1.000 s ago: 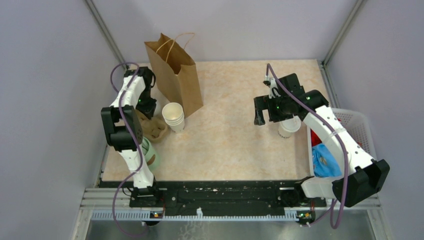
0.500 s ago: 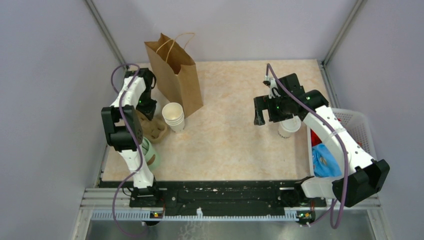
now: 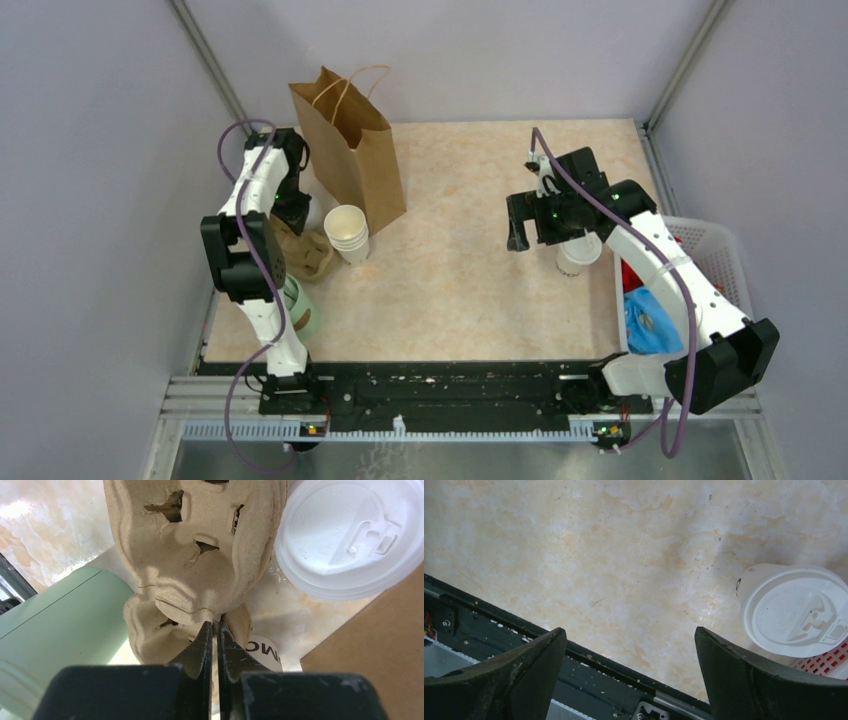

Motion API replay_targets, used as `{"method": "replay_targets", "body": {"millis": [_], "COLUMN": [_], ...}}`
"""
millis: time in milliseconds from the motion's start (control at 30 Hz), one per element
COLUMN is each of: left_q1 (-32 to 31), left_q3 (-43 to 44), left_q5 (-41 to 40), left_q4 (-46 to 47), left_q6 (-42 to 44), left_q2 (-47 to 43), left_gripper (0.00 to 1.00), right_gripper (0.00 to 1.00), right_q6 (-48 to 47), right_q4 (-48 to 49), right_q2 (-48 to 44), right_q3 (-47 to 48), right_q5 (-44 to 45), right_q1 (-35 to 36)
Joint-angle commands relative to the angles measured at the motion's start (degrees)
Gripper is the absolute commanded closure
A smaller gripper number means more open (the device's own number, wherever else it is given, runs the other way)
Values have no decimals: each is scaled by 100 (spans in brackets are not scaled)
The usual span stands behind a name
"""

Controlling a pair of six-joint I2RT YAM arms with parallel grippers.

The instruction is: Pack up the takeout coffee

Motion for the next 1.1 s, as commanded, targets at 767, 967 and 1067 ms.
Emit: {"method": "replay_targets", "body": {"millis": [767, 967, 1067], "left_q1": [23, 16, 12], "left_q3": [1145, 1549, 1856], "left_q5": [-213, -151, -147], "left_q4": [-511, -502, -506], "left_q6": [568, 723, 919], "left_q2": [-658, -826, -923], "left_gripper": [100, 100, 100], "right_gripper": [1, 1, 1], "right_q6": [-51, -55, -62], "right_q4": [153, 140, 124], "right_q2": [-23, 28, 61], "right_q3": [16, 47, 82], "right_q5": [-89, -80, -82], "right_q1": [82, 100, 102]}}
